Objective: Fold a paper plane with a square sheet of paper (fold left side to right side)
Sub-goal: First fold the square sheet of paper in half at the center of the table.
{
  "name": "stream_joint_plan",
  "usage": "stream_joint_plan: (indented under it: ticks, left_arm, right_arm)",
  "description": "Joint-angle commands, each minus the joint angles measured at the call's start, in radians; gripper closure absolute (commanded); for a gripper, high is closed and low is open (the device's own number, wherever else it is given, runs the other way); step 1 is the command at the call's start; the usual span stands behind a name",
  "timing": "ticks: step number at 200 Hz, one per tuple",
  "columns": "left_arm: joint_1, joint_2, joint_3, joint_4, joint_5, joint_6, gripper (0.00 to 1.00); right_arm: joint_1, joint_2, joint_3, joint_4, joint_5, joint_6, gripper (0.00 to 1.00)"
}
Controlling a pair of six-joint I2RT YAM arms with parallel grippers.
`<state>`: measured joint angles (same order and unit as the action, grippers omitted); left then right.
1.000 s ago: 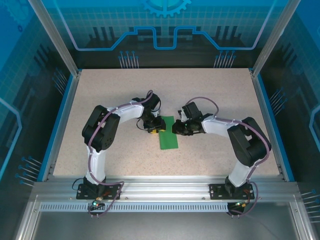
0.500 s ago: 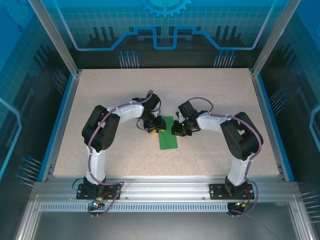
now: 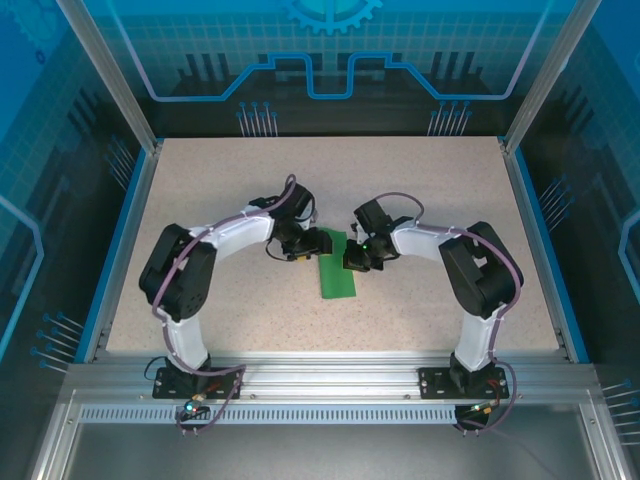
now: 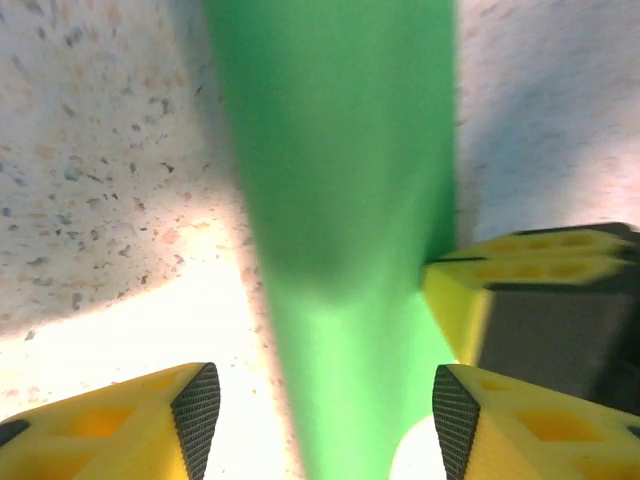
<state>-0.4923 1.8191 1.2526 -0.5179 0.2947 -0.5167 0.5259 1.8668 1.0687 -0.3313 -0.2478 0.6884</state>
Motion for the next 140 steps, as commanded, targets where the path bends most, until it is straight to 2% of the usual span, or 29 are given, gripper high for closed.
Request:
stream_joint_plan:
  ticks: [1,38,66,101,140]
  left_arm:
    - [0.009,-0.075,-0.033,0.071,0.04,0.035,0.4]
    - [0.009,-0.02,-0.049,0.159,0.213,0.028,0.57]
    - [0.009,0.052,-0.046,0.208,0.281,0.01,0.68]
    - [0.009,0.12,-0.042,0.217,0.29,0.02,0.73]
    - [0.011,0.159,-0.054,0.195,0.24,0.046,0.76]
  right_arm:
    - [0.017,0.051,-0.007,-0.083,0.054,-0.004,0.93]
    - [0.02,0.055,0.001,-0.086,0.053,-0.004,0.94]
    - [0.023,0.06,0.007,-0.091,0.054,-0.003,0.94]
    - [0.026,0.061,0.008,-0.098,0.062,-0.003,0.94]
    - [0.027,0.062,0.012,-0.109,0.07,-0.008,0.94]
